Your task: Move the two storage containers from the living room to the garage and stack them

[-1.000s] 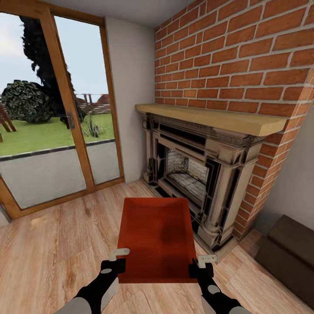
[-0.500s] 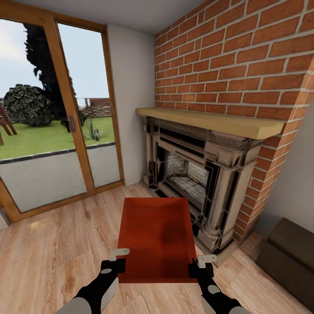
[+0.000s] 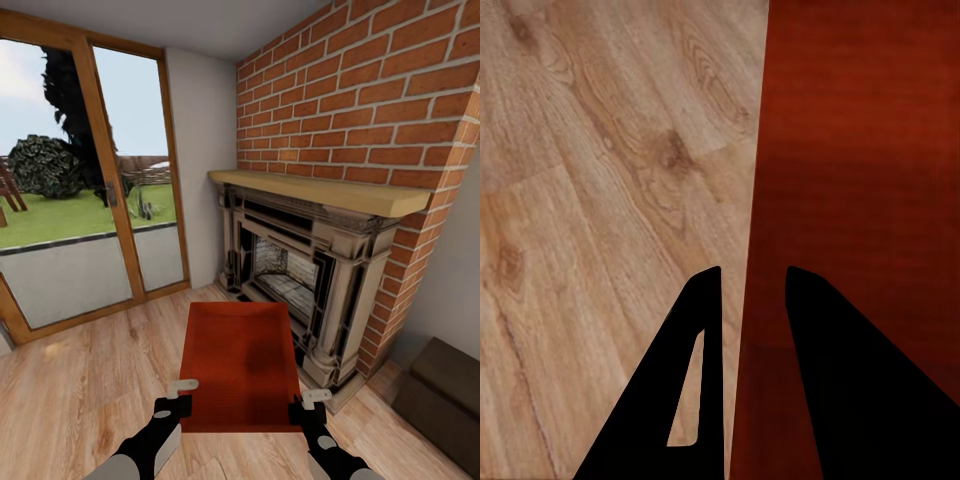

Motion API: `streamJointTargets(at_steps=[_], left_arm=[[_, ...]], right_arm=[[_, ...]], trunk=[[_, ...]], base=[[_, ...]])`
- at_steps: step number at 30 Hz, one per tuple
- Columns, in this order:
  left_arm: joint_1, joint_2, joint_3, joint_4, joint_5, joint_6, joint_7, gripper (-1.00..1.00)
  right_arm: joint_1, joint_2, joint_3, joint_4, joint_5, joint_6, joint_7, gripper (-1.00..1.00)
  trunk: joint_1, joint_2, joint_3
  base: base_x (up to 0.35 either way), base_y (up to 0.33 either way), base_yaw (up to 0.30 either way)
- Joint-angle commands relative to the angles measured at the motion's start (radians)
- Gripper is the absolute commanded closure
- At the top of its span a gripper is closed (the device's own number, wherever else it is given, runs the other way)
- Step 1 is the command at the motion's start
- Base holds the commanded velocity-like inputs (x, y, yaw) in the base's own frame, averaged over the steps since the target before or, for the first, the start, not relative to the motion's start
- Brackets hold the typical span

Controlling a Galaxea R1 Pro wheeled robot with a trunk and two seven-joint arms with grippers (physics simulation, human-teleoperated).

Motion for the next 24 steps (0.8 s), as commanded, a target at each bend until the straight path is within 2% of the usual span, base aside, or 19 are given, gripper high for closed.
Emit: streamJointTargets(at_steps=[1,24], left_arm=[[0.000,0.005,0.005,0.002,0.014,0.002,0.013,1.00],[0.000,0.005,0.005,0.002,0.014,0.000,0.013,1.00]], right_arm=[[-0.001,-0.002,-0.023,-0.003,-0.001,-0.006,-0.014,1.00],[-0.001,-0.001,-0.022,-0.003,0.001,-0.005,-0.014,1.00]], trunk=[[0.000,-0.001,0.000],[0.000,-0.001,0.002]], base=[[0.000,0.000,0.000],[0.000,0.000,0.000]])
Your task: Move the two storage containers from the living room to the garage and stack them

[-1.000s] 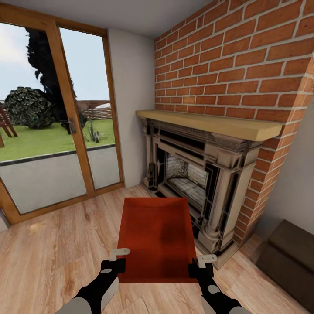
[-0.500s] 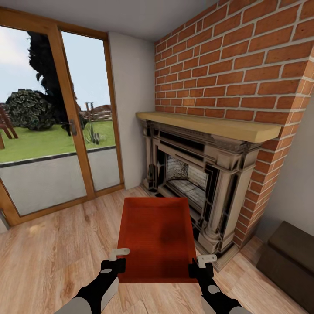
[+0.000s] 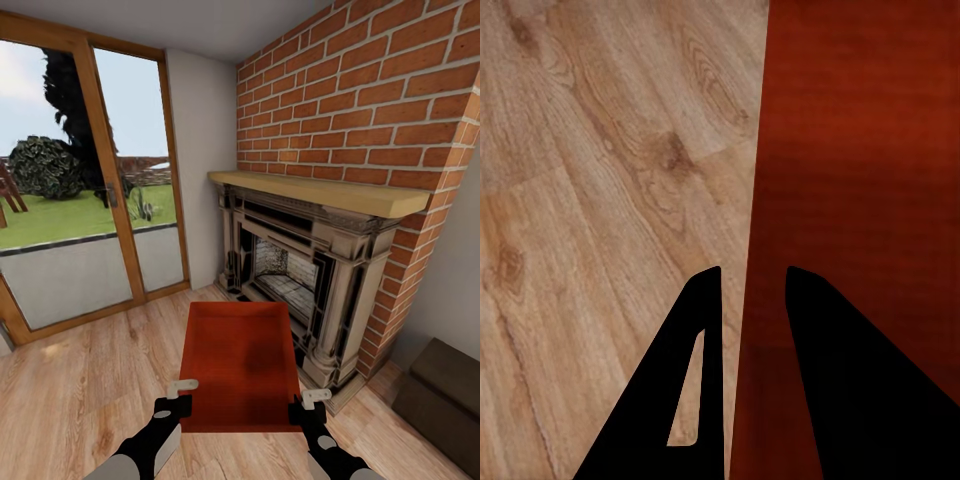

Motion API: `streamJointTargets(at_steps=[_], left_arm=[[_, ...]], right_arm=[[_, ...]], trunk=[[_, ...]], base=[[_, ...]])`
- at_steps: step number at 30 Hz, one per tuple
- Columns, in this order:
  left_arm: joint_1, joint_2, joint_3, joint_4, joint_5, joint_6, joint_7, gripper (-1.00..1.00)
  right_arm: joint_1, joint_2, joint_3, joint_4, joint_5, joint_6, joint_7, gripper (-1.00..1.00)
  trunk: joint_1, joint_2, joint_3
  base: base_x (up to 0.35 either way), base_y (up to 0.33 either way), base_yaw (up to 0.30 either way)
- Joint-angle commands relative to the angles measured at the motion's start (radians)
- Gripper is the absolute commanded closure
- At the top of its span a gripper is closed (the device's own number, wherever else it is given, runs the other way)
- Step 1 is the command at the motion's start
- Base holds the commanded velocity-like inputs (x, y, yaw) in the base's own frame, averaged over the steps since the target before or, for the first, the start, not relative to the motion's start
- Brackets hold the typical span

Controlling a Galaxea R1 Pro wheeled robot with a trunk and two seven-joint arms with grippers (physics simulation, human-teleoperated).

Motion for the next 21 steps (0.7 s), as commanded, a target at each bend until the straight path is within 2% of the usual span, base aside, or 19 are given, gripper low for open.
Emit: streamJointTargets(at_steps=[1,21], left_arm=[[-0.001,0.004,0.006,0.002,0.012,0.002,0.013,1.00],[-0.001,0.004,0.006,0.002,0.012,0.000,0.013,1.00]], right_arm=[[-0.001,-0.001,-0.022,-0.003,-0.001,-0.005,-0.014,1.00],[-0.001,0.000,-0.021,-0.003,-0.001,-0.006,-0.014,1.00]], trunk=[[0.000,-0.001,-0.002],[0.000,-0.001,0.004]], base=[[0.000,0.000,0.000],[0.000,0.000,0.000]])
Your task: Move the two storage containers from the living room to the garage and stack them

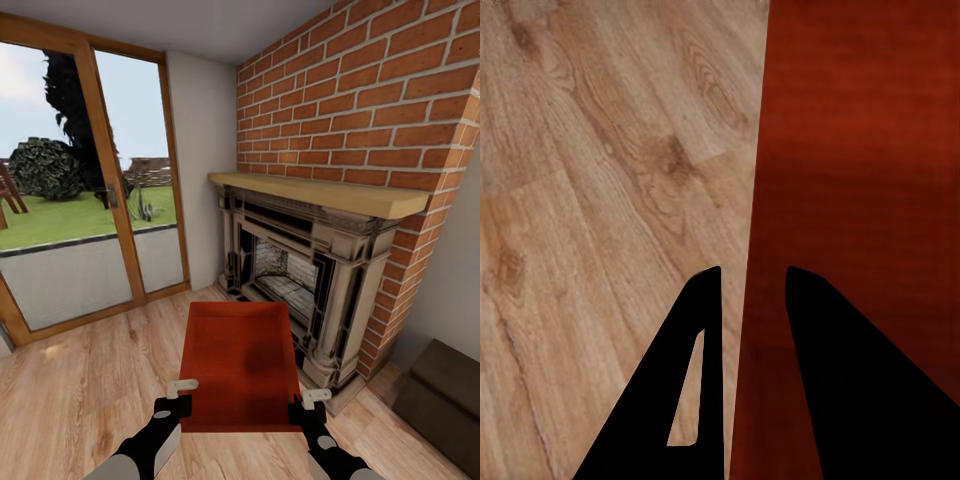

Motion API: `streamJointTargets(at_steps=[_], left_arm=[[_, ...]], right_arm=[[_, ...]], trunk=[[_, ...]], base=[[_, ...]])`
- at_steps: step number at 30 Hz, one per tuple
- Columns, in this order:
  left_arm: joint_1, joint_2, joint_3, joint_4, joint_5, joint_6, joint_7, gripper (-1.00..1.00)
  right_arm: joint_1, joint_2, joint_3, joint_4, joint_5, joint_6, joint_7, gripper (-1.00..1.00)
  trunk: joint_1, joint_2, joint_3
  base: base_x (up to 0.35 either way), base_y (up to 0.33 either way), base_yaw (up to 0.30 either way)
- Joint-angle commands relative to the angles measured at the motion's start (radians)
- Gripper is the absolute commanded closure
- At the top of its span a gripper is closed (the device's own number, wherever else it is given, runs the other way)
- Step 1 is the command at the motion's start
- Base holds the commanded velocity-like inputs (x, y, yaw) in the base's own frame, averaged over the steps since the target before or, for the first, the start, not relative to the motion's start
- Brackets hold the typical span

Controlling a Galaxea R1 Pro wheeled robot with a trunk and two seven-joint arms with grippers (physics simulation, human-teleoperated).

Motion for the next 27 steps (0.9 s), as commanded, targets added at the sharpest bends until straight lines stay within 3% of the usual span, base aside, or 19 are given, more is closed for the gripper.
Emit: streamJointTargets(at_steps=[1,27], left_arm=[[0.000,0.004,0.008,0.002,0.011,0.002,0.013,1.00],[0.000,0.004,0.008,0.002,0.011,0.000,0.013,1.00]], right_arm=[[-0.001,-0.001,-0.024,-0.003,0.001,-0.004,-0.014,1.00],[-0.001,-0.001,-0.024,-0.003,0.000,-0.003,-0.014,1.00]], trunk=[[0.000,-0.001,0.000],[0.000,-0.001,0.003]], base=[[0.000,0.000,0.000],[0.000,0.000,0.000]])
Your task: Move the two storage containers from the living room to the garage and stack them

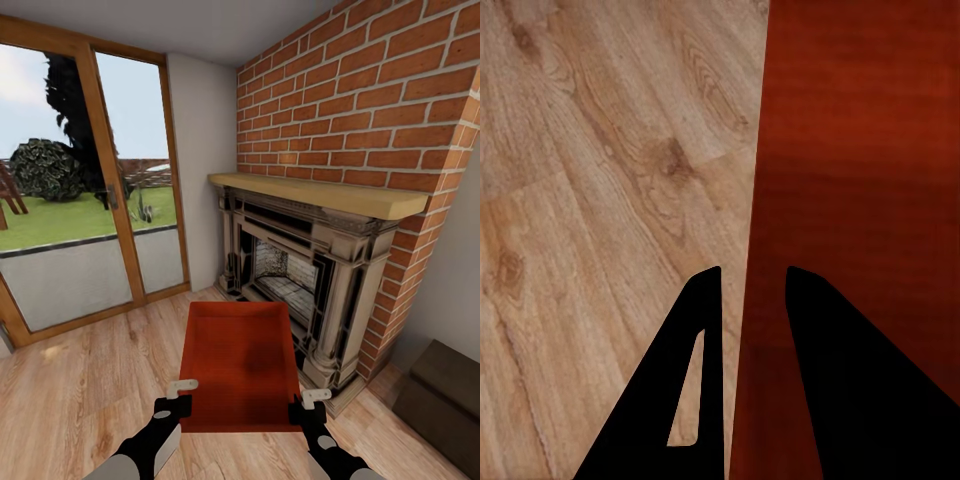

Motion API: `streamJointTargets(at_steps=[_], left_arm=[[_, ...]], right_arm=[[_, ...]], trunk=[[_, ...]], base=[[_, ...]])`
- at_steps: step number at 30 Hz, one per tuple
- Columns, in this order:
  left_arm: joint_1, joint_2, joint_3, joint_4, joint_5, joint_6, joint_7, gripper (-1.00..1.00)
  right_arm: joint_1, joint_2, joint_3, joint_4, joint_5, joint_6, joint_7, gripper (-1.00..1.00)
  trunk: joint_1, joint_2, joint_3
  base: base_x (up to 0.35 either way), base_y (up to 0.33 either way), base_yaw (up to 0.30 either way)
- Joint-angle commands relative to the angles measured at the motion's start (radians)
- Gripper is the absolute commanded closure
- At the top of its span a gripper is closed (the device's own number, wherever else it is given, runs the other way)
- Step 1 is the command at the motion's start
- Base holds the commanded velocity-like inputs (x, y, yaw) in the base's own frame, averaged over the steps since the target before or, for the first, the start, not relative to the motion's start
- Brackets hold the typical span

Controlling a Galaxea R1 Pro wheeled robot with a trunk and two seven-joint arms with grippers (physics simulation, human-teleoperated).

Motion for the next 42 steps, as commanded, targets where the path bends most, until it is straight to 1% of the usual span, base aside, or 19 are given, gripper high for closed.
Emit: streamJointTargets(at_steps=[1,8,12,32,42], left_arm=[[-0.001,0.004,0.008,0.001,0.008,0.002,0.013,1.00],[-0.001,0.004,0.008,0.001,0.008,0.002,0.013,1.00],[-0.001,0.004,0.008,0.001,0.008,0.002,0.013,1.00],[-0.001,0.004,0.008,0.001,0.008,0.000,0.013,1.00],[-0.001,0.004,0.008,0.001,0.008,0.000,0.013,1.00]], right_arm=[[-0.001,-0.001,-0.025,-0.002,0.000,-0.005,-0.014,1.00],[-0.001,-0.002,-0.024,-0.002,0.000,-0.005,-0.014,1.00],[-0.001,-0.001,-0.024,-0.002,0.000,-0.005,-0.014,1.00],[-0.001,-0.002,-0.025,-0.002,0.000,-0.005,-0.014,1.00],[-0.001,-0.002,-0.025,-0.002,-0.001,-0.005,-0.014,1.00]], trunk=[[0.000,-0.001,-0.002],[0.000,-0.001,-0.002],[0.000,-0.001,-0.002],[0.000,-0.001,-0.001],[0.000,-0.001,0.002]], base=[[0.000,0.000,0.000],[0.000,0.000,-0.001],[0.000,0.000,-0.140],[0.000,0.000,-0.277],[0.000,0.000,-0.283]])
